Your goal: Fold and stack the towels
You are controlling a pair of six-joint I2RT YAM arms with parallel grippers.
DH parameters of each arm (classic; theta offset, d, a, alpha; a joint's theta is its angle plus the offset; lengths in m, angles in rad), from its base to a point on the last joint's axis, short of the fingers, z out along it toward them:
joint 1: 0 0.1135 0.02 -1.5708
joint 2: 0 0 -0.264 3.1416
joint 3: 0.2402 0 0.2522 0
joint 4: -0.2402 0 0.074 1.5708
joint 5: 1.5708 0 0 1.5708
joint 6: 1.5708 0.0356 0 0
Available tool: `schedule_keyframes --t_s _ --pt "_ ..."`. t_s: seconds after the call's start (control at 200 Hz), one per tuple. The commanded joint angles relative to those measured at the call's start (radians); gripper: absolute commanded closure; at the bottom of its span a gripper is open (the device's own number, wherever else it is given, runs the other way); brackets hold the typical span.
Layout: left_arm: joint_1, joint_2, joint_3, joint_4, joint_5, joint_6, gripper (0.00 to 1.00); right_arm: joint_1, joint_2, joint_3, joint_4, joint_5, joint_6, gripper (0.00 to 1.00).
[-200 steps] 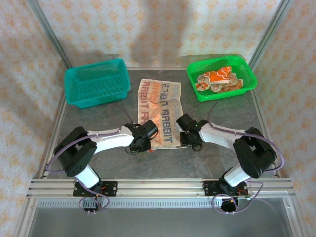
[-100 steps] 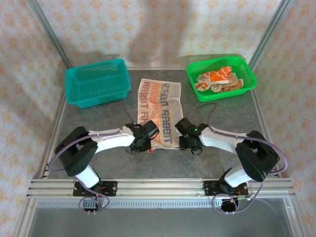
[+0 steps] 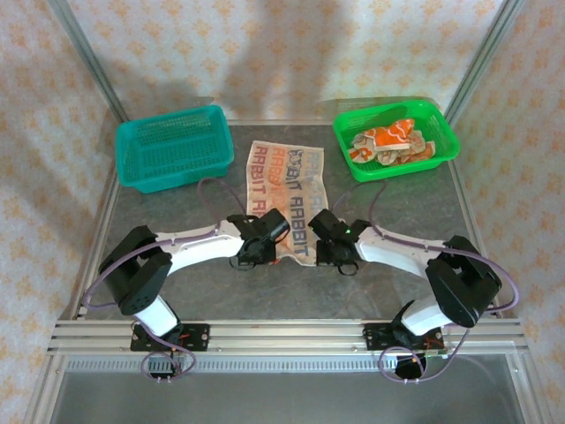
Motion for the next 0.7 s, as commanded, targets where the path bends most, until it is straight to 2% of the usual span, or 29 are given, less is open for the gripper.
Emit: schedule_keyframes --t_s 0.0,0.195,0.32,0.47,0.591,0.696 --pt "0.022 -0.093 0.130 -0.132 -0.111 0.067 1.00 0.003 -0.053 0.128 -0.040 0.112 -0.025 1.00" --pt "0.097 -0.159 0.332 -0.206 -0.180 0.141 1.00 -0.047 -0.066 0.295 0.008 0.156 -0.082 1.00" --pt "0.146 -0.166 0.444 -0.187 -0.190 0.193 1.00 -0.093 -0.036 0.444 0.035 0.180 -0.139 1.00" --pt "0.200 -0.110 0.644 -0.190 -0.185 0.282 1.00 -0.137 0.009 0.627 0.082 0.223 -0.203 1.00" --pt "0.240 -0.045 0.831 -0.222 -0.193 0.364 1.00 -0.143 0.034 0.710 0.170 0.272 -0.260 1.00" --pt "0.283 -0.009 0.931 -0.211 -0.156 0.396 1.00 -0.145 0.058 0.779 0.207 0.314 -0.289 1.00"
